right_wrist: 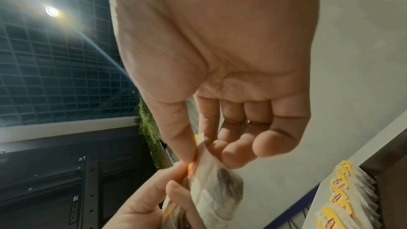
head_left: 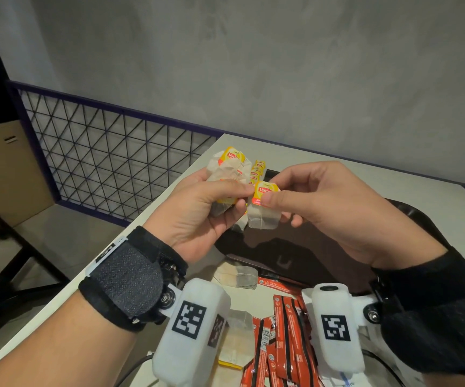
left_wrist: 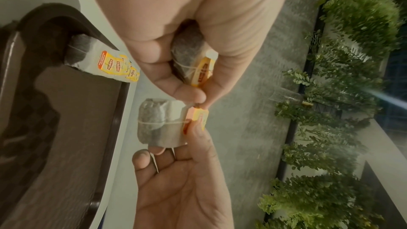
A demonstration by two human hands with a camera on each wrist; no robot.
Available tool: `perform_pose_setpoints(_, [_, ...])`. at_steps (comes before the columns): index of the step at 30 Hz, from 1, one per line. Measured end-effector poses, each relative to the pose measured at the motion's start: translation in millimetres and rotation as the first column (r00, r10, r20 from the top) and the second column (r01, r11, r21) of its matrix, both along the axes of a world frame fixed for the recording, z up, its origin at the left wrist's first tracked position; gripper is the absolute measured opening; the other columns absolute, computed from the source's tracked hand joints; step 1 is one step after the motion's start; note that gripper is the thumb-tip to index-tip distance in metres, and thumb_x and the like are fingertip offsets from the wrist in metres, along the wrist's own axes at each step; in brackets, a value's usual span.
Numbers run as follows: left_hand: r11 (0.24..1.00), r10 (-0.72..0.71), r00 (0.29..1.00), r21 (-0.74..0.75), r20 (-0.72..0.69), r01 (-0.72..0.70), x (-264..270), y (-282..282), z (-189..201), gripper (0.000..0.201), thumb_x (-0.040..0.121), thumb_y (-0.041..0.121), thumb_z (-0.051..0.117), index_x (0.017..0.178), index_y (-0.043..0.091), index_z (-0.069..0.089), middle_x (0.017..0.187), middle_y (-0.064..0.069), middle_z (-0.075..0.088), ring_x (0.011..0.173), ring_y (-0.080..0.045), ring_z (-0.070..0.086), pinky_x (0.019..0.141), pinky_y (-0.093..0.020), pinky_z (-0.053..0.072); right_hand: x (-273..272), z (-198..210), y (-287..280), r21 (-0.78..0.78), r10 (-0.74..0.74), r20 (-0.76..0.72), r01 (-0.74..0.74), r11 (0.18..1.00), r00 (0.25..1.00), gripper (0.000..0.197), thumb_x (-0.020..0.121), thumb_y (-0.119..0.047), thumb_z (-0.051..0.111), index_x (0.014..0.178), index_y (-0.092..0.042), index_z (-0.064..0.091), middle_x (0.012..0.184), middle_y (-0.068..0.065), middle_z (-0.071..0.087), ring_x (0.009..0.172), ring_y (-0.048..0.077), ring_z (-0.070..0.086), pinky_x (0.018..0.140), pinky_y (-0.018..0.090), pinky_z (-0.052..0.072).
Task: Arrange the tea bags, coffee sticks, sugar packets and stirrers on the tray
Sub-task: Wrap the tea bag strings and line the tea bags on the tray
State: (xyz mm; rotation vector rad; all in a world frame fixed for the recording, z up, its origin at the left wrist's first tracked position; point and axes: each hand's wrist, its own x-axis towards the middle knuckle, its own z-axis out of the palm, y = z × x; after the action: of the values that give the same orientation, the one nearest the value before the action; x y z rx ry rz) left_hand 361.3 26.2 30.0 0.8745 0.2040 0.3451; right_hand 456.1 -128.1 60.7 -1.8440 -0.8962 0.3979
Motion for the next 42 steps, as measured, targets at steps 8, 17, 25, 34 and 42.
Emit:
perform_pose_setpoints(8, [0.982,0.111,0.992,-0.149,-0.066,-0.12,-1,16,3,0.016,0.082,-0.013,0.065,0.092,-0.001,0.063,0.075,-0.014,0.071,0.071,-0.017,0.07,0.051,-0.016,0.052,3,5,-6,-0.015,-0.025,0.033,0.026,1.0,0.999,0.003,0.087,-0.008,0.075,0.085,-0.009,0.074,0.082,0.016,0.072,0.069,0.016,0.059,0.062,0.033,0.047])
perform_pose_setpoints(17, [0.934,0.219,0.972,-0.272,-0.082,-0.233,-1,44,1,0.017,0.084,-0.011,0.066,0.098,-0.002,0.063,0.083,-0.015,0.069,0.071,-0.017,0.069,0.059,-0.017,0.057,72,22,24,-0.465,-0.002,0.238,0.116,0.878,0.971,0.008,0.092,-0.005,0.072,0.098,-0.002,0.068,0.1,0.027,0.073,0.069,0.018,0.067,0.065,0.031,0.06])
perform_pose_setpoints(25, [0.917,0.256,0.955,-0.275,-0.149,-0.288,11,55,-9,0.01,0.087,-0.008,0.064,0.095,-0.003,0.063,0.076,-0.015,0.068,0.065,-0.016,0.068,0.056,-0.017,0.057,169,18,79,-0.524,-0.175,0.2,0.257,0.812,0.964,0.016,0.094,0.008,0.061,0.107,-0.001,0.059,0.1,0.033,0.069,0.074,0.03,0.071,0.075,0.041,0.061])
perform_pose_setpoints(34, [0.896,0.215,0.97,-0.373,-0.112,-0.241,20,60,-24,0.028,0.086,0.0,0.056,0.114,-0.001,0.061,0.101,-0.019,0.063,0.072,-0.029,0.07,0.06,-0.029,0.061,211,-21,111,-0.615,-0.237,0.087,0.24,0.751,0.967,0.014,0.095,0.003,0.061,0.108,0.005,0.063,0.108,0.029,0.073,0.099,0.038,0.075,0.091,0.048,0.06])
perform_pose_setpoints(42, [0.885,0.162,0.986,-0.437,-0.033,-0.16,18,52,-26,0.061,0.065,0.001,0.05,0.125,-0.007,0.058,0.1,-0.025,0.069,0.079,-0.041,0.072,0.066,-0.041,0.062,219,-29,113,-0.602,-0.206,0.167,0.266,0.753,0.964,0.037,0.097,-0.028,0.068,0.128,-0.008,0.066,0.1,0.0,0.071,0.109,0.024,0.068,0.088,0.023,0.046])
